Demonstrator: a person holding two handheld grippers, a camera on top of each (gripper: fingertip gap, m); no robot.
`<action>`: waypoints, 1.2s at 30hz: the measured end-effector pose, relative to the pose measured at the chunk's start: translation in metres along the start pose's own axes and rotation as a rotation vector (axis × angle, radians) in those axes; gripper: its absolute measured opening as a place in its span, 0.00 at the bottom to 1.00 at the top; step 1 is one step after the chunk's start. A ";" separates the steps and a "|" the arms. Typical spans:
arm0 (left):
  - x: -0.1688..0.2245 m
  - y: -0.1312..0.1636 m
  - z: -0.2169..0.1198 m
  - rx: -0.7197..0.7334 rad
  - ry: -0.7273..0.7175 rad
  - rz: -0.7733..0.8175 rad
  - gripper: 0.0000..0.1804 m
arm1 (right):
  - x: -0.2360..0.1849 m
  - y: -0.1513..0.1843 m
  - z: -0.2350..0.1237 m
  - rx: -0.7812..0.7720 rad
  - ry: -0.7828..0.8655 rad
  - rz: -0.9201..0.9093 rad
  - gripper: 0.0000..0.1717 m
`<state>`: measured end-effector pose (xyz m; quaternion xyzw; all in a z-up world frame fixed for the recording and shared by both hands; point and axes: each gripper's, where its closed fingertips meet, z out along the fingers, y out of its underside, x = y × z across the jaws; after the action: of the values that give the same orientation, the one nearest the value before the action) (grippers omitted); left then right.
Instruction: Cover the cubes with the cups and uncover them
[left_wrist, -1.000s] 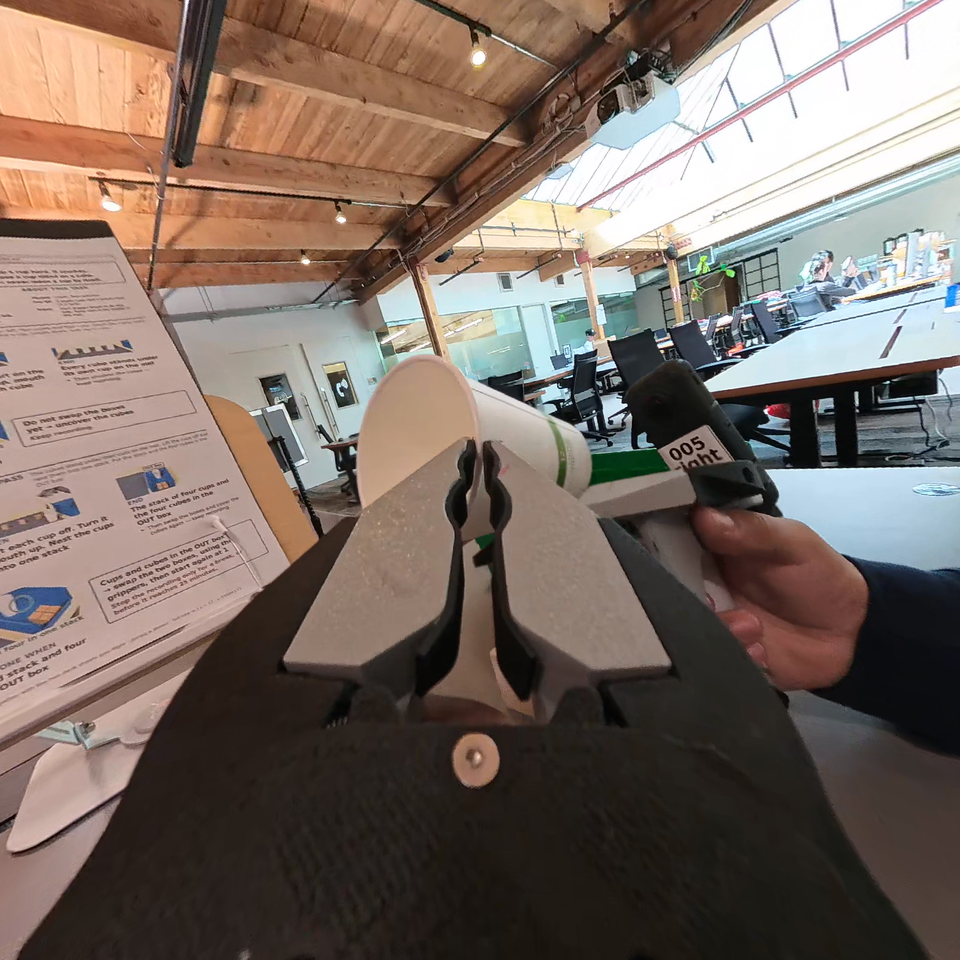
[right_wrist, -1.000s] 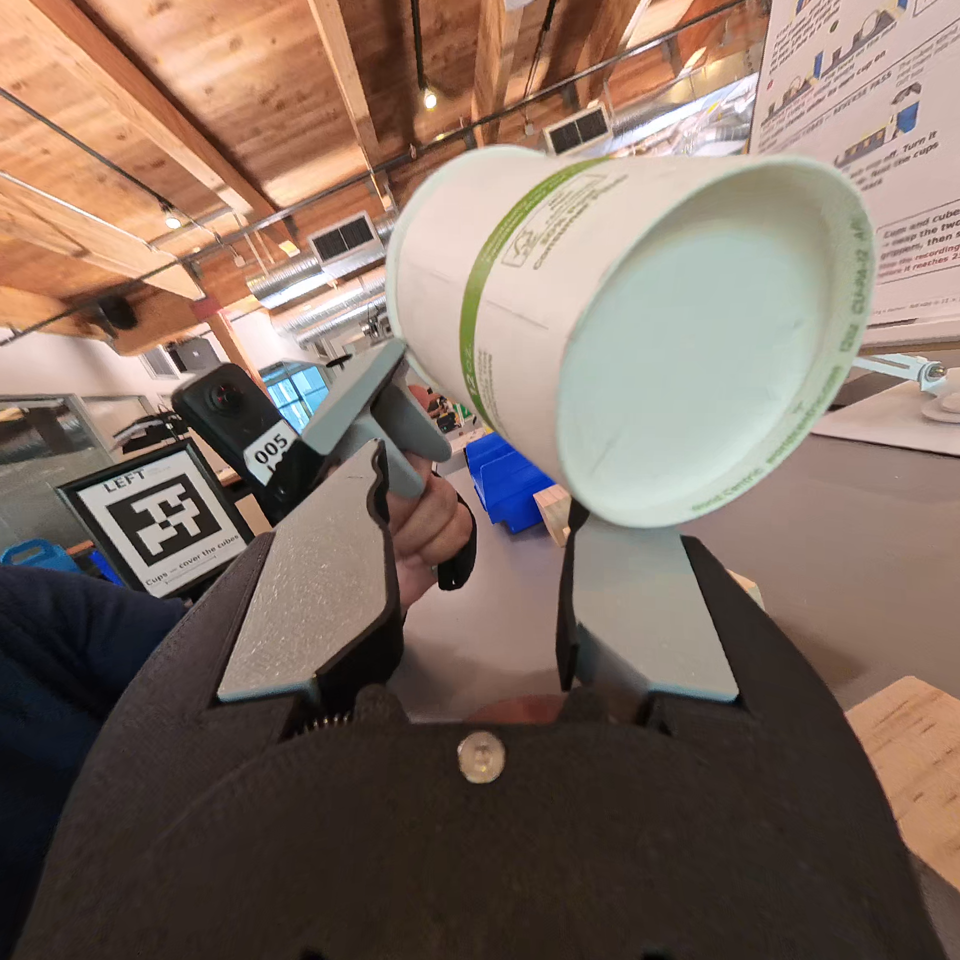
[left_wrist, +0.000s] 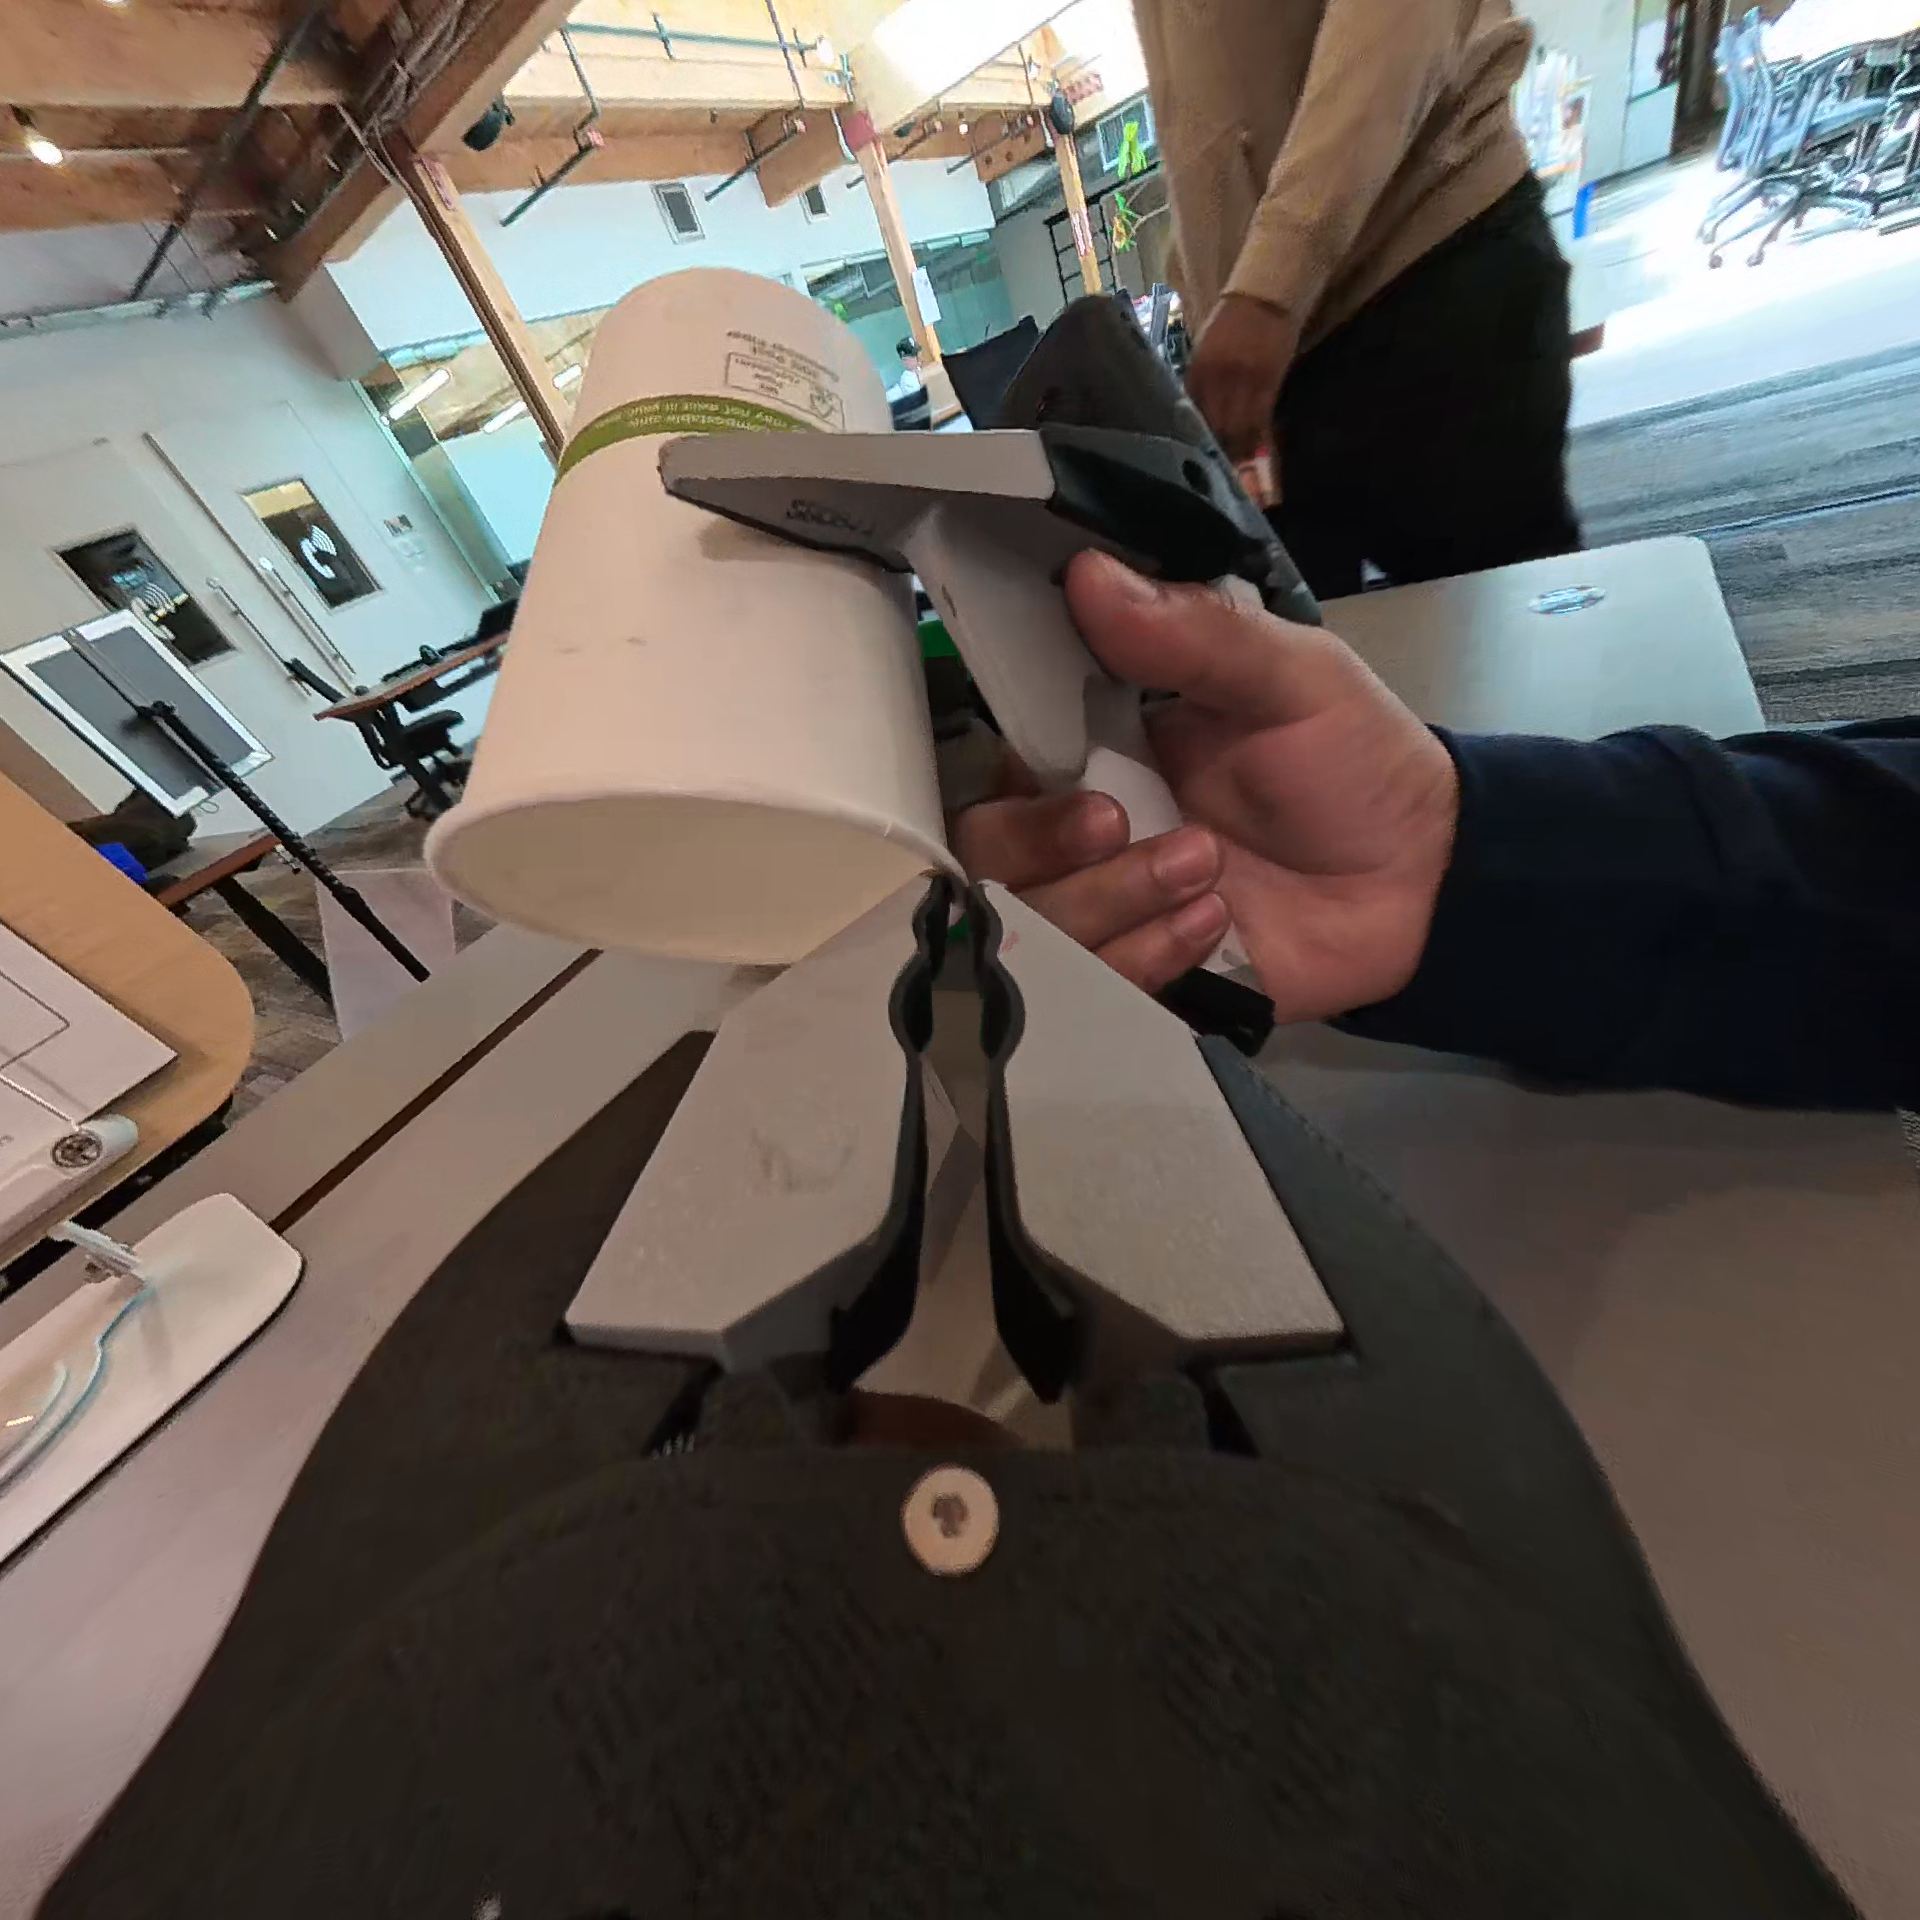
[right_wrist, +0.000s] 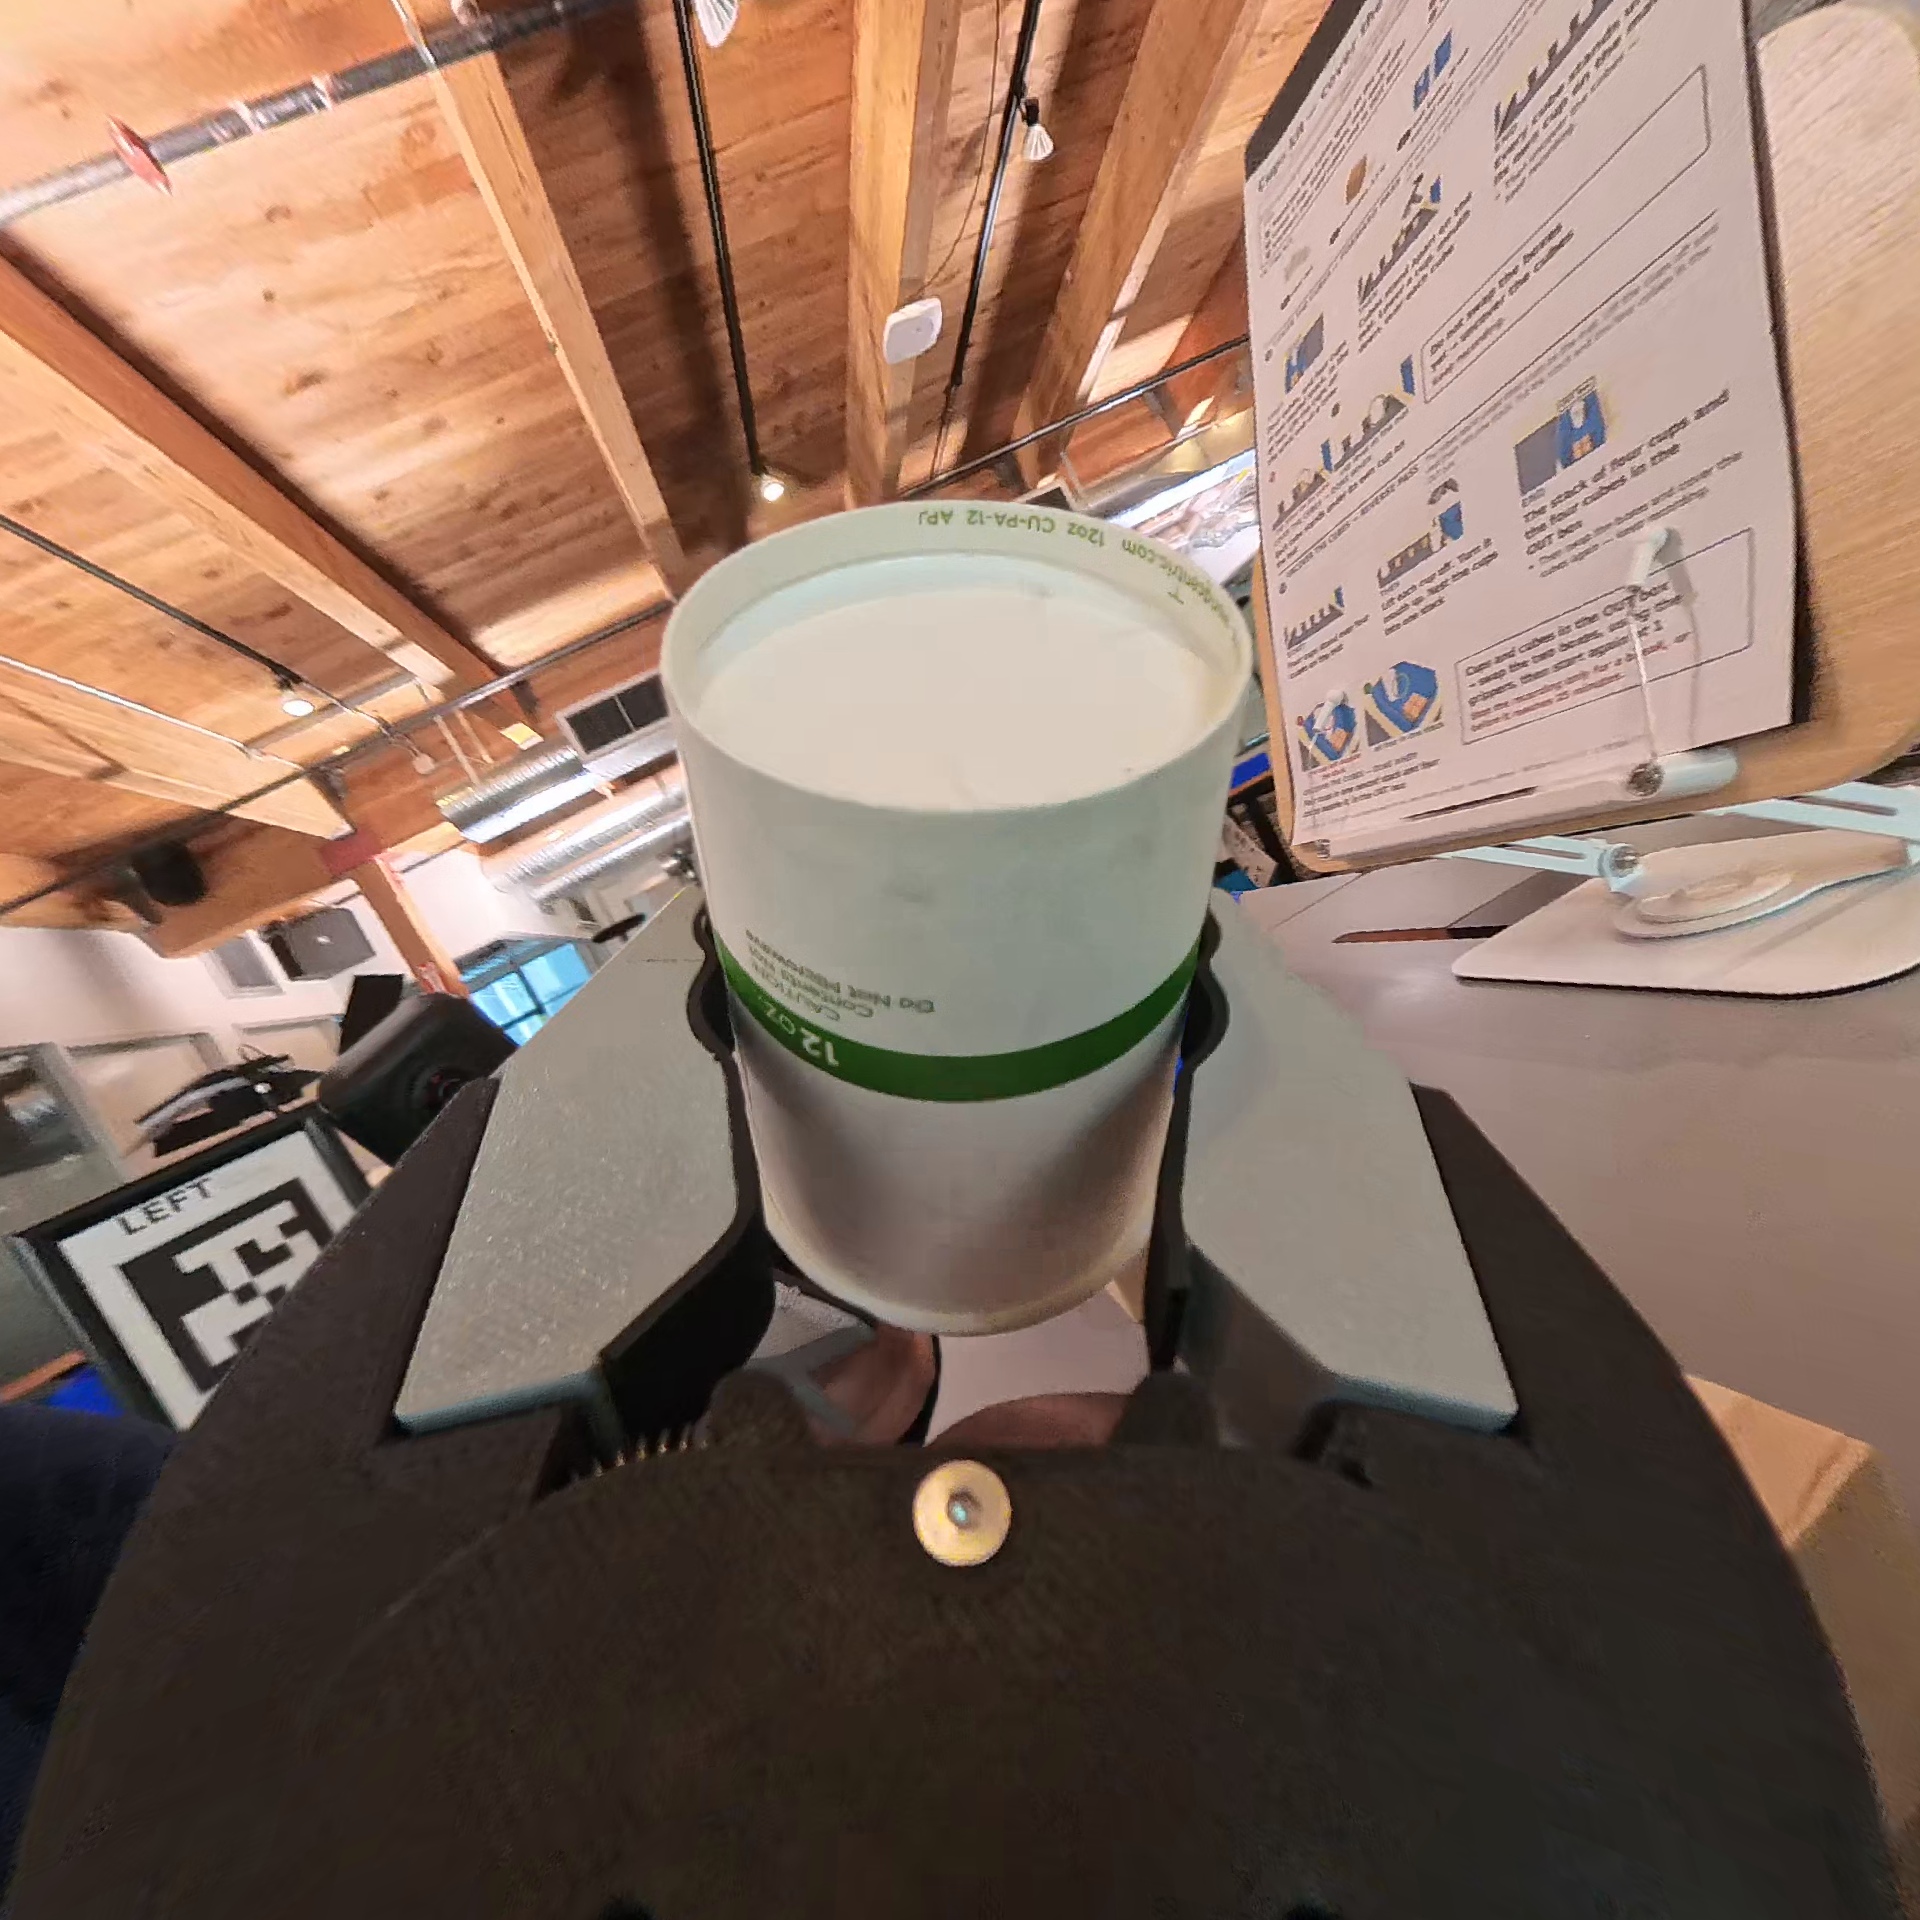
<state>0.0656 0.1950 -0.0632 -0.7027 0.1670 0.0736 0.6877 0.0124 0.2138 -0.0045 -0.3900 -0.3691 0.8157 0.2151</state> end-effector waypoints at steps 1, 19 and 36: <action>-0.001 0.003 0.001 -0.014 0.004 -0.007 0.01 | 0.001 0.000 0.000 0.000 0.010 -0.009 0.51; -0.011 0.035 0.004 -0.163 -0.019 -0.058 0.05 | 0.029 -0.014 -0.016 -0.047 0.343 -0.386 0.51; -0.084 0.022 -0.025 -0.058 -0.319 -0.169 0.00 | 0.098 0.054 -0.026 -0.535 0.720 -0.701 0.51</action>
<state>-0.0229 0.1817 -0.0548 -0.7130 -0.0059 0.1310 0.6888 -0.0294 0.2534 -0.1036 -0.5385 -0.5737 0.3893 0.4789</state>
